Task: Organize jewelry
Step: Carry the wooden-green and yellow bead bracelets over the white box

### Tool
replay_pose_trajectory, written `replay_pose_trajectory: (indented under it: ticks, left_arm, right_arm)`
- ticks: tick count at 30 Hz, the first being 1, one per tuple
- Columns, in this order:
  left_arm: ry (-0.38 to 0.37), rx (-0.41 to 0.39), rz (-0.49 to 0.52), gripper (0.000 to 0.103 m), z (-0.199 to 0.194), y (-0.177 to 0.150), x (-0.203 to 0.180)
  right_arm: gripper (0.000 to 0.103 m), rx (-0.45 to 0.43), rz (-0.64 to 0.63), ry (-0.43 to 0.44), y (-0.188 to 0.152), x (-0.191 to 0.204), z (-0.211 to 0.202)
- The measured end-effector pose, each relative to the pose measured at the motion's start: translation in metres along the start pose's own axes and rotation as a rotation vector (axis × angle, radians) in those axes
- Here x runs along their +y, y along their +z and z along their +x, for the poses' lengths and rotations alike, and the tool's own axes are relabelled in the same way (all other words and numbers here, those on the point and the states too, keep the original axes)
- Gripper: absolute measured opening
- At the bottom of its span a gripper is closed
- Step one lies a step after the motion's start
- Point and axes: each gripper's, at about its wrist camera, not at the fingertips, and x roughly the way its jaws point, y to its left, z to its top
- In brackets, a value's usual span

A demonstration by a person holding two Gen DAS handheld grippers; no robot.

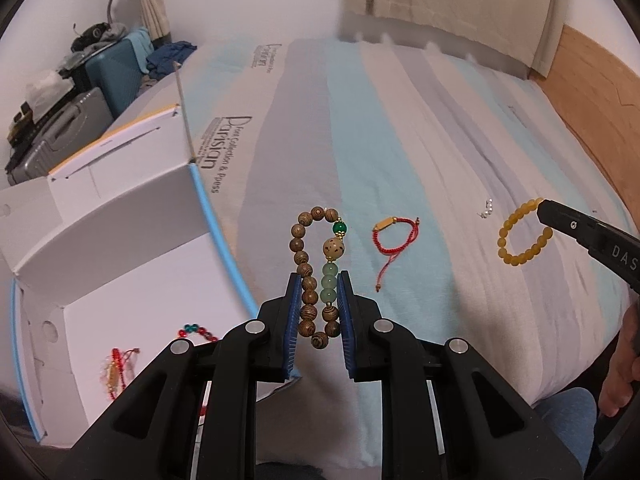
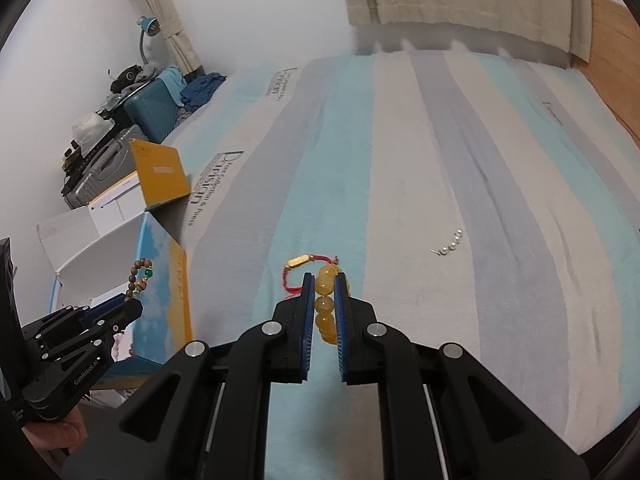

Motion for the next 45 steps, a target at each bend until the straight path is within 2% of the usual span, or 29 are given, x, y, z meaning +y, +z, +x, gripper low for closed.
replay_pose_trajectory:
  ticks: [10,22,36,45]
  left_arm:
    - [0.031,-0.030,-0.045,0.018,-0.031,-0.006,0.043]
    - [0.089,-0.036,-0.114,0.018,-0.057,-0.020,0.106]
    - [0.151,-0.028,-0.214,0.018,-0.076,-0.046,0.184]
    - [0.187,-0.008,-0.256,0.018,-0.079,-0.064,0.215]
  right_arm:
    - [0.009,-0.013,-0.051,0.031,0.003,0.047,-0.011]
    - [0.009,-0.029,-0.135,0.080,0.005,0.123,-0.021]
    - [0.009,-0.001,-0.261,0.158,-0.006,0.223,-0.009]
    - [0.009,0.022,-0.315,0.193,-0.017,0.266,0.002]
